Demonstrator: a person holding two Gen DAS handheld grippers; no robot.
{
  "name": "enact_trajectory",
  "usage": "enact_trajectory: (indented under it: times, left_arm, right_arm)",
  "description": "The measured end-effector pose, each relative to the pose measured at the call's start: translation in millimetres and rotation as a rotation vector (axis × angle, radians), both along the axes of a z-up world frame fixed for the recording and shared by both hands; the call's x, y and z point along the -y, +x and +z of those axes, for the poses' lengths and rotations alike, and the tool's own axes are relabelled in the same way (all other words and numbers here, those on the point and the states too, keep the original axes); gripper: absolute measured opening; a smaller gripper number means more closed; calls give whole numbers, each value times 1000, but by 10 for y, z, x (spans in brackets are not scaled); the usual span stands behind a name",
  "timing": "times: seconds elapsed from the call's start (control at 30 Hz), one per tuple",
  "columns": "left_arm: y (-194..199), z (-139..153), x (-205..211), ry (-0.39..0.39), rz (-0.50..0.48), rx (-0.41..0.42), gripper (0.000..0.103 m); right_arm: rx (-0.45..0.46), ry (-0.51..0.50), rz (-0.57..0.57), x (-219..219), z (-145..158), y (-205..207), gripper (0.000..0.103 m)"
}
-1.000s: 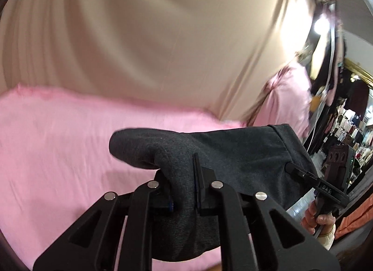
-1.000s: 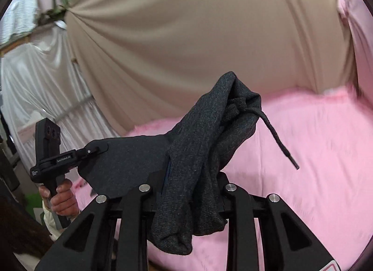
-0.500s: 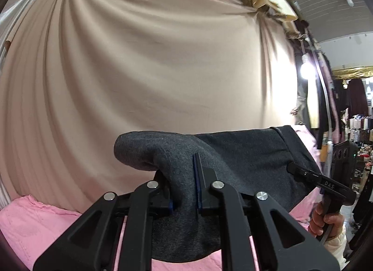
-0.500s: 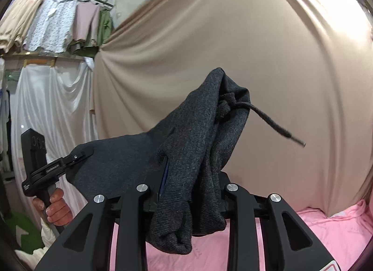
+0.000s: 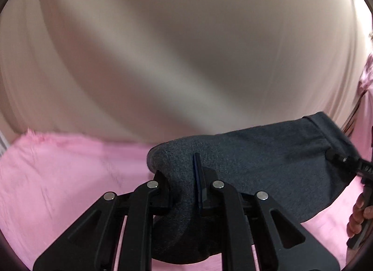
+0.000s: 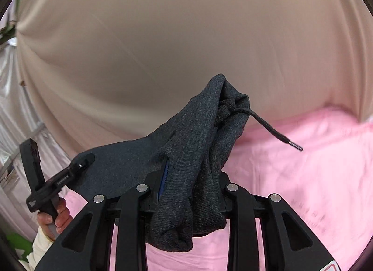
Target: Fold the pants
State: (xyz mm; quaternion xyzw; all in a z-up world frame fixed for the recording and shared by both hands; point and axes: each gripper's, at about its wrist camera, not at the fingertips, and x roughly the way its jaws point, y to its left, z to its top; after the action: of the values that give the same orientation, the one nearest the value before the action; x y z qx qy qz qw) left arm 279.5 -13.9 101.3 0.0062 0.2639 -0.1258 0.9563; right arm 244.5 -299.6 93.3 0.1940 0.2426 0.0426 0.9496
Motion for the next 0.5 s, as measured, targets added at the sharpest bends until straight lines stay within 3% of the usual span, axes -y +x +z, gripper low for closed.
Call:
enact_trajectory:
  times: [0.13, 0.2, 0.23, 0.3, 0.33, 0.4, 0.47, 0.5]
  left_arm:
    - [192, -845, -69, 20, 8, -192, 12]
    - [159, -1105, -128, 44, 11, -250, 20]
    - [137, -1169, -175, 40, 3, -272, 24]
    - [47, -1188, -366, 17, 17, -297, 50]
    - [-13, -1117, -471, -8, 33, -293, 54]
    - [-84, -950, -721, -38, 74, -282, 55]
    - [-122, -665, -778, -43, 132, -227, 53]
    - [-117, -494, -762, -62, 138, -198, 53]
  right_arm:
    - [-196, 3, 5, 59, -822, 253, 28]
    - [-285, -11, -7, 90, -1142, 251, 42]
    - [-293, -14, -1, 119, -1222, 185, 48]
    - [-284, 15, -8, 224, -1212, 13, 57]
    - [-283, 12, -51, 306, -1154, -119, 63]
    - [-241, -16, -136, 401, -989, -392, 62]
    - [-169, -72, -175, 391, -717, -592, 29]
    - [-155, -99, -154, 325, -595, -592, 3]
